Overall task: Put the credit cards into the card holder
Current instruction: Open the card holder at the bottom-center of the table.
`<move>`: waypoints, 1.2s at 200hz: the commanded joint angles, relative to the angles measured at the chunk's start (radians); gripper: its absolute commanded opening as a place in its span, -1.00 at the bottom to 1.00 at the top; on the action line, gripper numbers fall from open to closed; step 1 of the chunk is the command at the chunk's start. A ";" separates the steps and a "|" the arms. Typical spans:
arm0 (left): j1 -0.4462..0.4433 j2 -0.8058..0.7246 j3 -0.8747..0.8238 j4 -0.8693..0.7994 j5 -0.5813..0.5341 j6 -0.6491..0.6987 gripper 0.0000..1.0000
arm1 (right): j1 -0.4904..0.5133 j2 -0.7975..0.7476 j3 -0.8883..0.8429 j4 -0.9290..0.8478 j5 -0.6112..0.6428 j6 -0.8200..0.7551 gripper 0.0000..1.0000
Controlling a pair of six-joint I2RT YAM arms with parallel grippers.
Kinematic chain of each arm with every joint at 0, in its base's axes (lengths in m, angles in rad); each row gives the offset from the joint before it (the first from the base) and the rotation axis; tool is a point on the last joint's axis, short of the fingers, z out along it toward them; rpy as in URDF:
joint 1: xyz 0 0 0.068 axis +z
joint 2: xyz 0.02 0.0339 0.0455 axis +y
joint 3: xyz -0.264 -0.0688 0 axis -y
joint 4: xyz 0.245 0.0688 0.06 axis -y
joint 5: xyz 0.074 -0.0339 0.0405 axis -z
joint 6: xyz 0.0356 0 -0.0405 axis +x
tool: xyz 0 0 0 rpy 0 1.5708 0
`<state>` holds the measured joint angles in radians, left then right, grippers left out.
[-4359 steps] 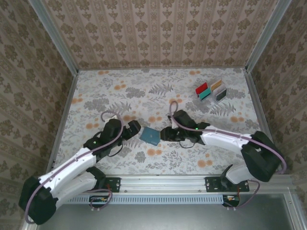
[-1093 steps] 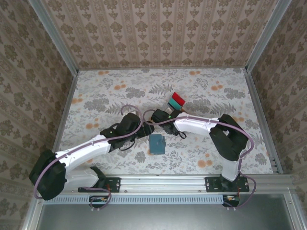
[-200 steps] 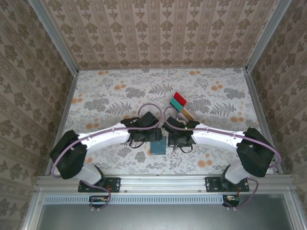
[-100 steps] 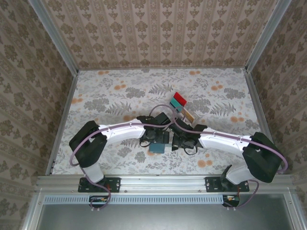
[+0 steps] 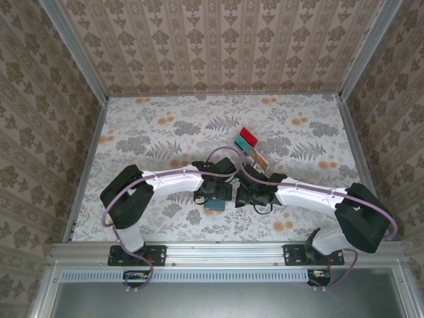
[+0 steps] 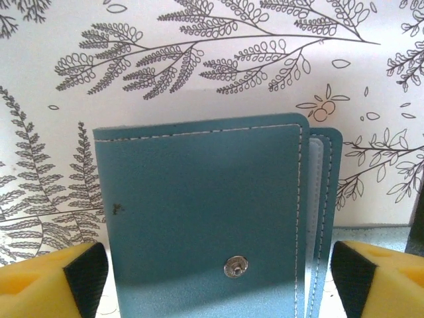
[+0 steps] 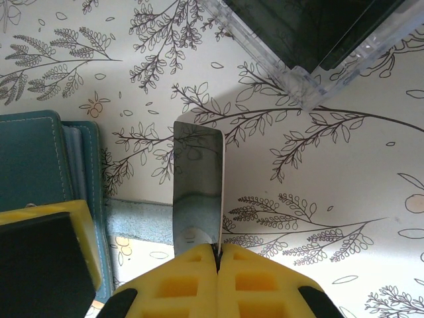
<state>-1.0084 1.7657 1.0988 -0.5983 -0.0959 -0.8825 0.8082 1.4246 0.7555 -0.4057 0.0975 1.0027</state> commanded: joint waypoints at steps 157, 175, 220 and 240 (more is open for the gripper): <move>-0.007 -0.106 -0.041 -0.097 -0.103 -0.009 0.58 | -0.008 0.053 -0.021 -0.078 0.040 0.005 -1.00; -0.007 -0.125 -0.048 -0.107 -0.111 -0.011 0.57 | -0.008 0.056 -0.018 -0.079 0.041 0.004 -1.00; -0.008 -0.162 -0.057 -0.128 -0.133 -0.012 0.21 | -0.009 0.059 -0.007 -0.086 0.041 -0.003 -1.00; -0.003 -0.194 -0.062 -0.136 -0.148 -0.008 0.08 | -0.009 0.058 -0.002 -0.087 0.042 -0.007 -1.00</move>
<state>-1.0142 1.6234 1.0588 -0.6621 -0.1883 -0.8963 0.8062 1.4487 0.7601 -0.3992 0.1009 1.0023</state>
